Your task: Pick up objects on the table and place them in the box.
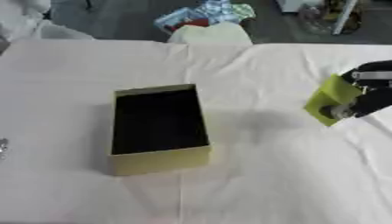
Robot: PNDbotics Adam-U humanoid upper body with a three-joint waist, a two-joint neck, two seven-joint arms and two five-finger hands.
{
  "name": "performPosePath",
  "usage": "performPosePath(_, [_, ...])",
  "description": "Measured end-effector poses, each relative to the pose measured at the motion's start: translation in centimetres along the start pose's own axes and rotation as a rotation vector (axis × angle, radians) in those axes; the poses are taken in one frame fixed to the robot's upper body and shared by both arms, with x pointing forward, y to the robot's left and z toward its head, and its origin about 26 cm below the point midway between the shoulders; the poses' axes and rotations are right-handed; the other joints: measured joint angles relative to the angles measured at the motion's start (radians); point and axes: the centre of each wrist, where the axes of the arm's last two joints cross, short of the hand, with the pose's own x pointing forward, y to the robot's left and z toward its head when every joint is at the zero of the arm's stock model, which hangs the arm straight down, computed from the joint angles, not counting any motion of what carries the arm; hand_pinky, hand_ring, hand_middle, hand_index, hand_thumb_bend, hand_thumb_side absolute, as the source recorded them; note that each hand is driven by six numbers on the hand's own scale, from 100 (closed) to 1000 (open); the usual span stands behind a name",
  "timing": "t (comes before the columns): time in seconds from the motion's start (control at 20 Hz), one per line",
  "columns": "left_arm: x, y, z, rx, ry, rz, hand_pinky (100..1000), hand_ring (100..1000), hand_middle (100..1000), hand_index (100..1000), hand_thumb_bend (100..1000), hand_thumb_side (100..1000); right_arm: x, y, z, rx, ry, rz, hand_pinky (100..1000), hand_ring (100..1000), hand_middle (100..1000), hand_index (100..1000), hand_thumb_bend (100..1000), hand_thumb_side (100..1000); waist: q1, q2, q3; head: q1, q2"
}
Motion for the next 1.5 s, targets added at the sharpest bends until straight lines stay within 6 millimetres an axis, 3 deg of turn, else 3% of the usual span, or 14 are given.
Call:
performPosePath(0.1, [0.0, 0.0, 0.0, -0.001, 0.001, -0.001, 863, 644, 753, 734, 473, 658, 1.7, -1.3, -0.6, -0.018, -0.034, 0.046, 591, 592, 598, 749, 100, 625, -0.004, -0.004, 0.0, 0.002, 0.0])
performPosePath(0.15, [0.0, 0.1, 0.1, -0.001, 0.002, -0.002, 863, 644, 753, 734, 467, 666, 2.7, -1.9, -0.9, -0.027, -0.052, 0.072, 592, 593, 598, 748, 133, 749, -0.006, -0.006, 0.002, 0.002, 0.0])
performPosePath(0.2, [0.0, 0.1, 0.1, -0.002, 0.003, -0.003, 863, 644, 753, 734, 473, 658, 3.7, -2.5, -1.2, -0.036, -0.071, 0.098, 597, 594, 597, 747, 100, 618, -0.007, -0.007, 0.003, 0.002, 0.0])
performPosePath(0.65, [0.0, 0.1, 0.2, -0.006, 0.007, -0.007, 863, 643, 753, 735, 474, 658, 12.1, -5.3, -3.9, -0.1, -0.256, 0.27, 590, 592, 594, 738, 100, 573, -0.007, -0.011, 0.023, -0.025, 0.0])
performPosePath(1.15, [0.0, -0.2, 0.1, -0.006, 0.008, 0.008, 864, 642, 754, 735, 474, 658, 21.5, -5.5, -6.2, -0.16, -0.405, 0.393, 589, 590, 601, 740, 100, 576, 0.004, -0.006, 0.045, -0.047, 0.0])
performPosePath(1.5, [0.1, -0.4, 0.0, 0.0, 0.009, 0.02, 865, 642, 755, 734, 474, 659, 24.6, -4.4, -8.5, -0.122, -0.424, 0.433, 588, 592, 602, 741, 100, 617, 0.004, 0.004, 0.062, -0.046, 0.0])
